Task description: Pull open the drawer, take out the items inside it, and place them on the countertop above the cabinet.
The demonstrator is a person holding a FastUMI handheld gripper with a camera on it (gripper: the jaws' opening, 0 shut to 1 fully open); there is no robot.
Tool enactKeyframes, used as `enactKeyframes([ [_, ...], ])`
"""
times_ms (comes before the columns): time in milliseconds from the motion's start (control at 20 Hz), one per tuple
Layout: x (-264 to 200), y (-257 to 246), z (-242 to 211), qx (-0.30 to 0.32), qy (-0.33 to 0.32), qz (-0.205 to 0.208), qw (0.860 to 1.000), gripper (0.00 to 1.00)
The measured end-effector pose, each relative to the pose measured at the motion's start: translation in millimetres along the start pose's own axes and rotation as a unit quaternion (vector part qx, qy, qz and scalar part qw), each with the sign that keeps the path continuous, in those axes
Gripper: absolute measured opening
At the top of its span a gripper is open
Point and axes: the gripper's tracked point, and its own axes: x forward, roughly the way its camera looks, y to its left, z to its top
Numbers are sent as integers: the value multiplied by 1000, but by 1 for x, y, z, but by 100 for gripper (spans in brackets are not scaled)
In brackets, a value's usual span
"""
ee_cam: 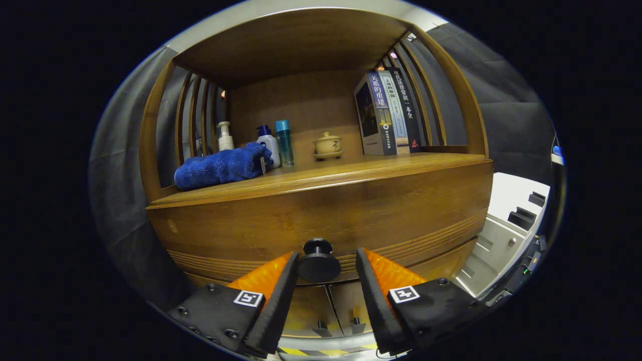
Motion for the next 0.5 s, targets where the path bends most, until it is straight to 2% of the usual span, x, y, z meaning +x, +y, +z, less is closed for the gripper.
enactKeyframes([
  [50, -1, 4, 0, 2, 2, 10, 1000, 77],
  [250, 2, 7, -2, -13, 13, 10, 1000, 54],
  [500, 1, 5, -2, -34, 14, 12, 999, 44],
])
